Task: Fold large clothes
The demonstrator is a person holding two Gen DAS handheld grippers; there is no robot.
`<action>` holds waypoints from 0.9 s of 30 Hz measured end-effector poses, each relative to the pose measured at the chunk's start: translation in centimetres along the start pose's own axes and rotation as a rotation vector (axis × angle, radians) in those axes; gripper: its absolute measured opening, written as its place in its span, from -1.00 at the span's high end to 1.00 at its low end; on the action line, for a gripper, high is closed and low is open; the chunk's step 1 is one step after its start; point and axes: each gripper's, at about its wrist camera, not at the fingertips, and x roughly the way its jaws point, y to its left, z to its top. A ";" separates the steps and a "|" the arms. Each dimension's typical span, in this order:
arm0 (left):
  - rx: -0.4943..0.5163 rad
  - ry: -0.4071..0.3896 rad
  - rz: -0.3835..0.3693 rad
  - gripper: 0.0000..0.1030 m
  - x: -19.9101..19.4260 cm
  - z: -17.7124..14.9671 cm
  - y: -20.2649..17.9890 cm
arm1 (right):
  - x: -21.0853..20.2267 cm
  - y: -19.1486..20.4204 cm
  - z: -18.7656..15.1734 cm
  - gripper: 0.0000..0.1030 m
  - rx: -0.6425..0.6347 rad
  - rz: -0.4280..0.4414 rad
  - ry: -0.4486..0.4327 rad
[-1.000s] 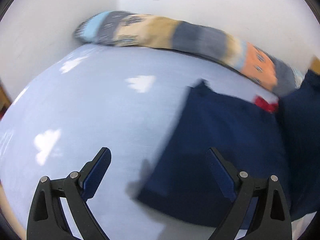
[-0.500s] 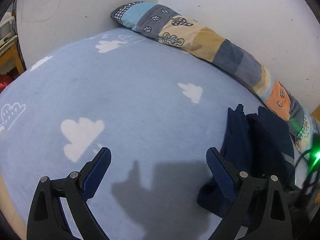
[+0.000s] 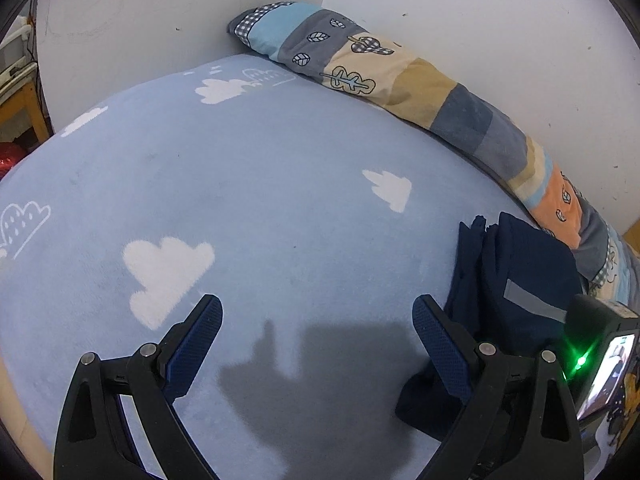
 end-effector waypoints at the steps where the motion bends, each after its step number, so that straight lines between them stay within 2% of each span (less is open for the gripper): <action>1: 0.003 0.000 0.002 -0.85 0.0 -0.1 -0.2 | 0.1 0.0 -0.2 0.83 -0.002 0.005 0.001; 4: 0.004 -0.001 0.021 -0.83 0.1 -0.2 -0.5 | 0.1 0.8 -1.1 0.83 -0.047 0.005 -0.010; 7: -0.032 -0.023 0.013 -0.83 -0.7 0.2 -0.2 | -1.1 1.0 -1.3 0.89 -0.031 0.058 -0.043; 9: -0.032 -0.045 0.026 -0.83 -1.3 0.3 -0.1 | 0.8 1.4 -1.7 0.89 -0.057 0.133 0.066; 10: -0.032 -0.050 0.024 -0.83 -1.5 0.4 -0.1 | 1.1 1.6 -1.8 0.89 -0.081 0.136 0.082; 11: -0.034 -0.052 0.023 -0.83 -1.6 0.5 0.0 | 0.6 0.8 -1.6 0.89 -0.044 0.169 0.058; 13: -0.041 -0.064 0.026 -0.83 -1.9 0.8 0.3 | -0.9 -1.2 -1.5 0.77 0.051 0.278 0.012; 15: -0.059 -0.075 0.025 -0.83 -2.2 1.0 0.6 | -2.5 -3.1 -1.6 0.60 0.100 0.414 0.008; 17: -0.074 -0.079 -0.003 -0.83 -2.5 1.2 0.3 | -4.9 -6.5 -2.0 0.58 0.177 0.532 -0.035; 19: -0.046 -0.089 -0.030 -0.83 -2.9 1.1 -1.2 | -6.8 -10.8 -2.4 0.56 0.248 0.629 -0.092; 20: -0.032 -0.096 -0.037 -0.83 -3.1 1.0 -1.9 | -7.6 -12.8 -2.4 0.56 0.273 0.627 -0.125; 23: 0.016 -0.108 -0.075 -0.83 -3.4 0.5 -5.0 | -8.7 -20.4 -2.4 0.55 0.342 0.478 -0.205; 25: 0.055 -0.107 -0.104 -0.83 -3.4 -0.2 -7.5 | -7.7 -25.3 -2.4 0.55 0.412 0.332 -0.198; 27: 0.091 -0.099 -0.131 -0.83 -3.1 -0.8 -9.7 | -5.2 -29.4 -2.6 0.55 0.484 0.248 -0.142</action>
